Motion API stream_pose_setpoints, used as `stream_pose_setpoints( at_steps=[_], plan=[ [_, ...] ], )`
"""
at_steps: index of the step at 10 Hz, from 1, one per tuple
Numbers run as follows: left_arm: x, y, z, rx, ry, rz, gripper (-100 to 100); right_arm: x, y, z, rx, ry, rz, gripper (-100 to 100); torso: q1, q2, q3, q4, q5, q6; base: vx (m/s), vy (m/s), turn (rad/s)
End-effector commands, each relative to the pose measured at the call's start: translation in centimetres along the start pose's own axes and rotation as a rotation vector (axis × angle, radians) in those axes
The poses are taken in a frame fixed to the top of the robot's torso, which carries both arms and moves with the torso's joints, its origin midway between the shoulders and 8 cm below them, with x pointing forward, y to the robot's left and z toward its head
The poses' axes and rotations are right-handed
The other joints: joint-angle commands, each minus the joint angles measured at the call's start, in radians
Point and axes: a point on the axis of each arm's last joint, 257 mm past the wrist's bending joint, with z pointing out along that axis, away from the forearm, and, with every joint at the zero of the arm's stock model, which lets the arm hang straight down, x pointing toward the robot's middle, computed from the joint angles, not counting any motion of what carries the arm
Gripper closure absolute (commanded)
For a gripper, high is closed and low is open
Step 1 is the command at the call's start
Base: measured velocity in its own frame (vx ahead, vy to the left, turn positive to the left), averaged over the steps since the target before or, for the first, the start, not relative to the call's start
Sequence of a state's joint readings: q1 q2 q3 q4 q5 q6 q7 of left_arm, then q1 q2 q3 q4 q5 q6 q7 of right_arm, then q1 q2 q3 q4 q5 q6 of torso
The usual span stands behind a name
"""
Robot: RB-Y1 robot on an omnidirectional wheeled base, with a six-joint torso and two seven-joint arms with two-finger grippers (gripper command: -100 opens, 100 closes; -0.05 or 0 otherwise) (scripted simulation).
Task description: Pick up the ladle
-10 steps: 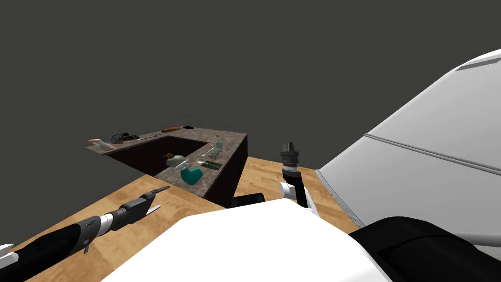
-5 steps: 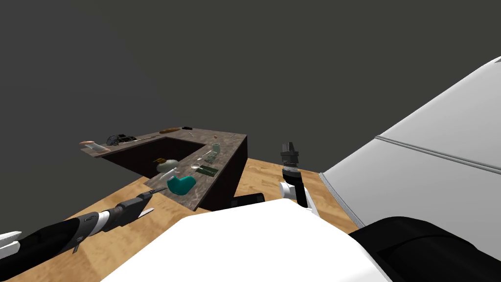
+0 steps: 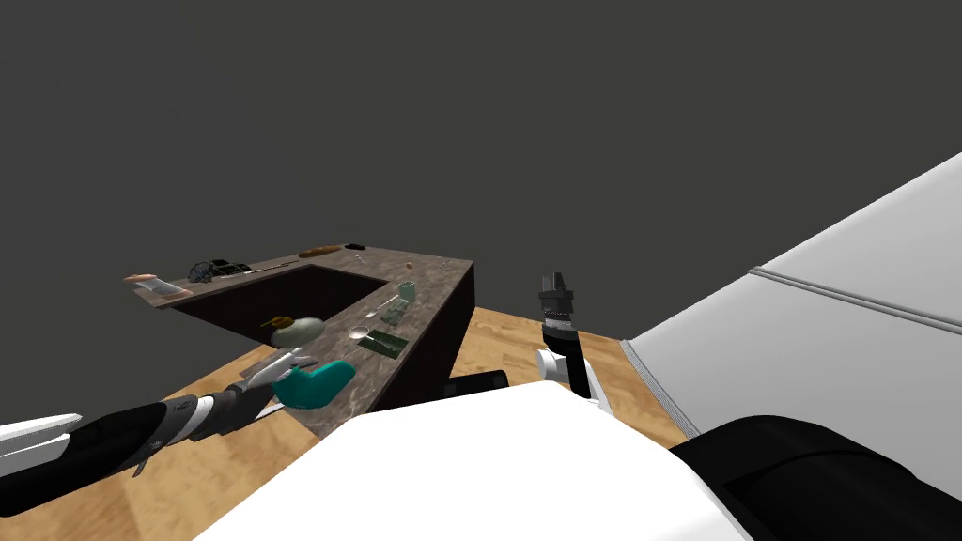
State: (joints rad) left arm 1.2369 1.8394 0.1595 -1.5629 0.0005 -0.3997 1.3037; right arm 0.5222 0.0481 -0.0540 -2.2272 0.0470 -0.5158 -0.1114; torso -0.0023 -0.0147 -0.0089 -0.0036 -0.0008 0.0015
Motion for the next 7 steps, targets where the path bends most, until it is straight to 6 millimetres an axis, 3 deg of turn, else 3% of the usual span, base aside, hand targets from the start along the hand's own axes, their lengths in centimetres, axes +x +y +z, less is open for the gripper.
stream_pose_setpoints(
  at_steps=[1,5,7],
  plan=[
    [-0.5,0.8,-0.1,-0.050,0.002,0.000,-100,0.0,0.0,0.0,0.000,0.000,0.000,0,0.000,0.000,0.000,0.000,0.000,0.000,0.148,-0.061,0.035],
    [-0.7,0.8,0.1,-0.102,0.015,0.030,-100,0.0,0.0,0.0,0.000,0.000,0.000,0,0.000,0.001,0.000,0.000,0.000,0.000,0.136,-0.055,0.001],
    [-0.8,2.2,0.2,-0.186,0.031,0.039,-100,0.0,0.0,0.0,0.000,0.000,0.000,0,0.001,0.003,0.002,0.001,0.001,0.000,0.173,-0.070,-0.004]
  ],
)
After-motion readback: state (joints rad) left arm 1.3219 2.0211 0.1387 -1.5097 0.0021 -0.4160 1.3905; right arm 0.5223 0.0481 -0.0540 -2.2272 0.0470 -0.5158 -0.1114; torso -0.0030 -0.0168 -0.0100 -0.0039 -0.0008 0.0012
